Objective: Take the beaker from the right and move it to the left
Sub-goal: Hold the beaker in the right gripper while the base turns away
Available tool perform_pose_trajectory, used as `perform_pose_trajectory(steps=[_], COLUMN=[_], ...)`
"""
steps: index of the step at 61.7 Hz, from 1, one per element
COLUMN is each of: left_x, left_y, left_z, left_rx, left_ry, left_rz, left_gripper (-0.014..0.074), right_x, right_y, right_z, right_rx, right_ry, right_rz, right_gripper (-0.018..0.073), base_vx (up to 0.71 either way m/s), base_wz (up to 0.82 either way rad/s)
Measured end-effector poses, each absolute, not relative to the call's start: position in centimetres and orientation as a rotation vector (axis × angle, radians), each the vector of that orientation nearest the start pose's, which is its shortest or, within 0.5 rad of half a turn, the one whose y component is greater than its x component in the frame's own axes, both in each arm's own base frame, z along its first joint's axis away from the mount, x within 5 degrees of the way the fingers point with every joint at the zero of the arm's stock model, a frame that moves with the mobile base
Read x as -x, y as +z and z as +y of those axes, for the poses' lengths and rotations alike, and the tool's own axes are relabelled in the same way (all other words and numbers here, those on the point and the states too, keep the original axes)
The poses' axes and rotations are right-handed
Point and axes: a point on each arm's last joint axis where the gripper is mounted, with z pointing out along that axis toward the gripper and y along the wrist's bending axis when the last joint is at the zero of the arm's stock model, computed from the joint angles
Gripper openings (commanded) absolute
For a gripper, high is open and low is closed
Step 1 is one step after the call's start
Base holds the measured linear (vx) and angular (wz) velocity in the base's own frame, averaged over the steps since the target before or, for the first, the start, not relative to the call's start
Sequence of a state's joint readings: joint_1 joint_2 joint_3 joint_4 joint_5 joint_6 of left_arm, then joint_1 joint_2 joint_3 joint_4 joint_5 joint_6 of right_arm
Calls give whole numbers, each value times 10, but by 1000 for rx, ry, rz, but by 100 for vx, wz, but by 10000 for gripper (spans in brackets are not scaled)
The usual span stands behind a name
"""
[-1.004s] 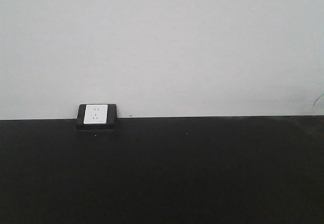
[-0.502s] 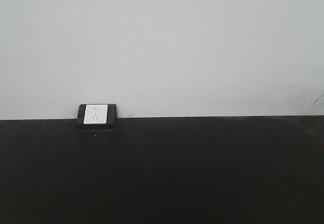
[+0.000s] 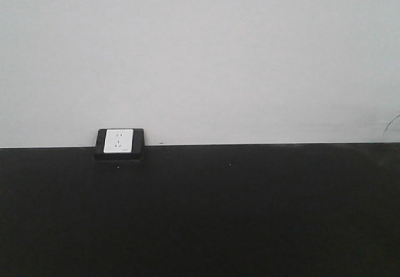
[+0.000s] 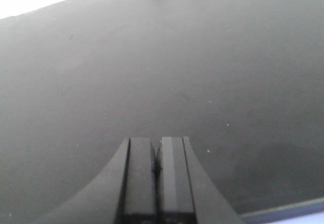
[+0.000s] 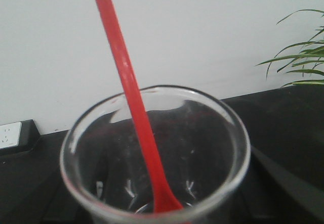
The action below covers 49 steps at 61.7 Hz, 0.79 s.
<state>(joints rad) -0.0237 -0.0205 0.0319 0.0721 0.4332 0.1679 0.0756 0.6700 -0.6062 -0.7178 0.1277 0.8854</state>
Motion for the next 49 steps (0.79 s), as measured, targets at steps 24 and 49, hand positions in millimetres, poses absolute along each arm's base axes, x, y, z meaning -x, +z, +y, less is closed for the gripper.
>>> perform_pose_trajectory(steps=[24, 49], left_x=[-50, -50], left_y=[165, 165], left_z=[2, 2], left_rx=[-227, -227], left_ry=[169, 169], left_rz=[1917, 1917], left_gripper=[-6, -6], right_x=[-143, -143], right_y=[350, 348], right_z=[3, 3], right_rx=[-143, -147], right_ry=[120, 116], right_rz=[1639, 1646], right_gripper=[-3, -3], base_vx=[-16, -28], base_wz=[-4, 12])
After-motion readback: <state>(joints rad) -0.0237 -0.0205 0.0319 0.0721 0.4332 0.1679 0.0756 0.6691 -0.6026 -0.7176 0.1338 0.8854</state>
